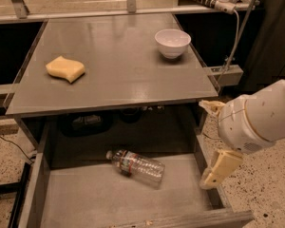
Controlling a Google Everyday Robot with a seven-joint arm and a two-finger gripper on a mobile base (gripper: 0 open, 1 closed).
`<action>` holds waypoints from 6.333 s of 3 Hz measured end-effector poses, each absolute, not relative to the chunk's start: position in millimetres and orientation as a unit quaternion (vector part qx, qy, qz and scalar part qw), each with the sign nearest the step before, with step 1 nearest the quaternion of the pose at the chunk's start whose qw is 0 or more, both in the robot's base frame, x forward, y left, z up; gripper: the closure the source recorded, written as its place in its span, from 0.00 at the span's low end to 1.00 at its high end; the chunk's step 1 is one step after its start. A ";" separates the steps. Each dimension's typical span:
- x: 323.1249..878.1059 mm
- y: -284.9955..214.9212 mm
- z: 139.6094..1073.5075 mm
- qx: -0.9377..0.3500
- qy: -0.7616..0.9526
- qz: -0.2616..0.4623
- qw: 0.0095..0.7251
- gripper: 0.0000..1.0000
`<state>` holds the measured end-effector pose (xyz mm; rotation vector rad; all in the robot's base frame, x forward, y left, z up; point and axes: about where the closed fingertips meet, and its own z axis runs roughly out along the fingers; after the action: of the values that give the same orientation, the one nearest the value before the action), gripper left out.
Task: Pick water bottle from top drawer and place on counter
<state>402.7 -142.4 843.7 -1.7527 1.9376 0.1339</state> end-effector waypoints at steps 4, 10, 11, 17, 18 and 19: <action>449.4 -86.5 743.1 -0.589 0.746 0.134 0.281 0.00; 458.4 -33.6 632.8 -0.574 0.753 0.118 0.300 0.00; 460.0 -35.0 621.6 -0.560 0.758 0.137 0.305 0.00; 461.3 -35.6 612.9 -0.547 0.764 0.158 0.304 1.00; 456.9 -34.8 618.9 -0.554 0.759 0.156 0.304 1.00; 448.4 -36.5 644.8 -0.572 0.747 0.145 0.308 1.00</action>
Offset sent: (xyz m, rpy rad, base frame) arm 0.0517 0.0585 -0.0905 0.1353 0.0585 -0.0237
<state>448.4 -36.5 644.8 -1.5118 1.9744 0.3844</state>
